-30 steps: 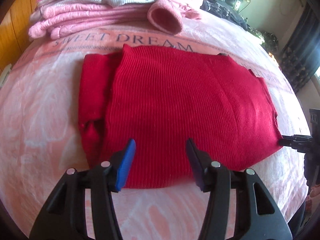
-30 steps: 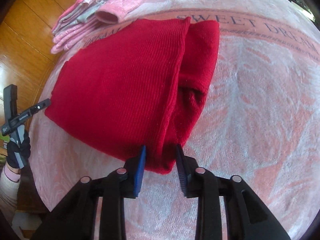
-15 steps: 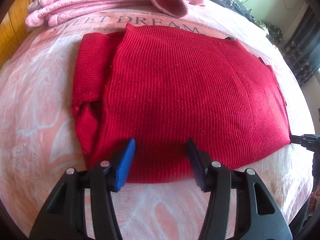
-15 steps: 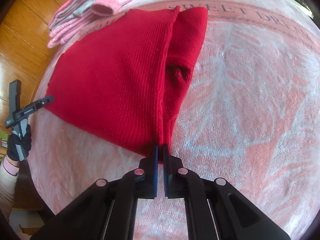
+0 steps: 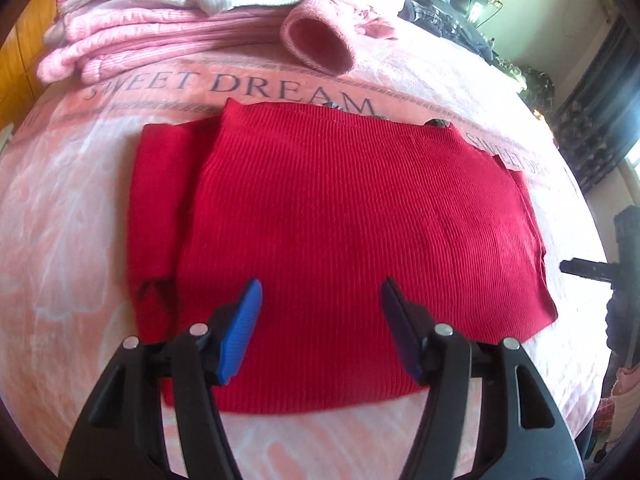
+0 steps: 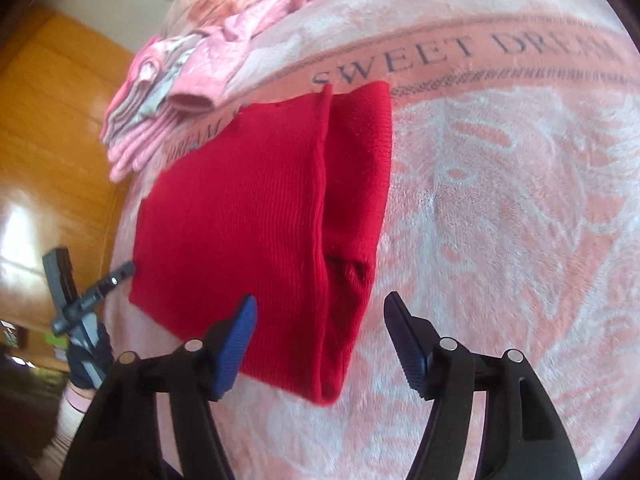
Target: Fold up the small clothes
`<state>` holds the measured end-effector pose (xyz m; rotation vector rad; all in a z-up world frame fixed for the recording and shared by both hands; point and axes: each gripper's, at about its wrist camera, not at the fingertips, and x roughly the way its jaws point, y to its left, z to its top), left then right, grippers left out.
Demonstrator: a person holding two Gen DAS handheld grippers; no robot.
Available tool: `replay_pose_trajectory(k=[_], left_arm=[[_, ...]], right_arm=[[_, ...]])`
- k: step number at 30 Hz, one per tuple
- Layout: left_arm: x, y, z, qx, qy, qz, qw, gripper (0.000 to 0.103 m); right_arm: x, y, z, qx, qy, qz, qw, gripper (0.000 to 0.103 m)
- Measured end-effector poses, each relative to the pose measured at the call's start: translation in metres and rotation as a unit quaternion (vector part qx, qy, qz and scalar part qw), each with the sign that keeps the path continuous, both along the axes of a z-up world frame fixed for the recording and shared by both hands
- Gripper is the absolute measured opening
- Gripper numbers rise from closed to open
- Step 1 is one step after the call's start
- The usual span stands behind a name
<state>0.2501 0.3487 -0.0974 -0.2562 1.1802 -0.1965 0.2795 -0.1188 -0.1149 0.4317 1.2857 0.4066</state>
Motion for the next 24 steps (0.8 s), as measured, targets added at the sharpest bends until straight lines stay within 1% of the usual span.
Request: replay_pose_trajectory(k=[3,5,7,9,10,11,12,13,14,15,18,24], left_arm=[[0.009,-0.001,-0.01,-0.006,0.006,0.001,1.0,0.062],[0.012,0.001,-0.019,-0.01,0.015,0.005,0.9998,0.062],[0.014,0.004,-0.028,-0.019,0.023,0.009,0.9995,0.062],[0.014,0.006,-0.032,-0.024,0.022,0.007,0.9994,0.062],[0.014,0.006,-0.033,-0.025,0.022,0.005,0.9994,0.062],[0.014,0.006,-0.033,-0.025,0.022,0.003,0.9994,0.062],[0.014,0.006,-0.033,-0.026,0.022,0.002,0.9994,0.062],[0.013,0.006,-0.034,-0.026,0.022,0.002,0.9994,0.062],[0.013,0.006,-0.034,-0.026,0.022,0.001,0.9994,0.062],[0.013,0.006,-0.034,-0.027,0.021,-0.001,0.9994,0.062],[0.013,0.007,-0.036,-0.029,0.02,-0.006,0.9994,0.062],[0.013,0.006,-0.037,-0.028,0.019,-0.009,0.9994,0.063]], right_arm=[[0.012,0.0,-0.017,-0.009,0.02,-0.01,1.0,0.066],[0.017,0.001,-0.025,-0.001,0.025,-0.011,1.0,0.065],[0.023,0.007,-0.031,0.006,0.021,-0.014,1.0,0.064],[0.028,0.01,-0.032,0.018,0.017,-0.016,1.0,0.061],[0.031,0.011,-0.033,0.021,0.017,-0.016,1.0,0.055],[0.033,0.013,-0.034,0.022,0.017,-0.017,0.999,0.046],[0.037,0.014,-0.035,0.023,0.018,-0.018,0.999,0.039],[0.038,0.013,-0.036,0.03,0.021,-0.02,0.999,0.02],[0.037,0.011,-0.037,0.044,0.027,-0.023,0.998,0.018],[0.036,0.01,-0.038,0.047,0.03,-0.032,0.998,0.017],[0.031,0.006,-0.035,0.051,0.025,-0.046,0.997,0.016],[0.032,0.007,-0.042,0.051,0.034,-0.057,0.997,0.015]])
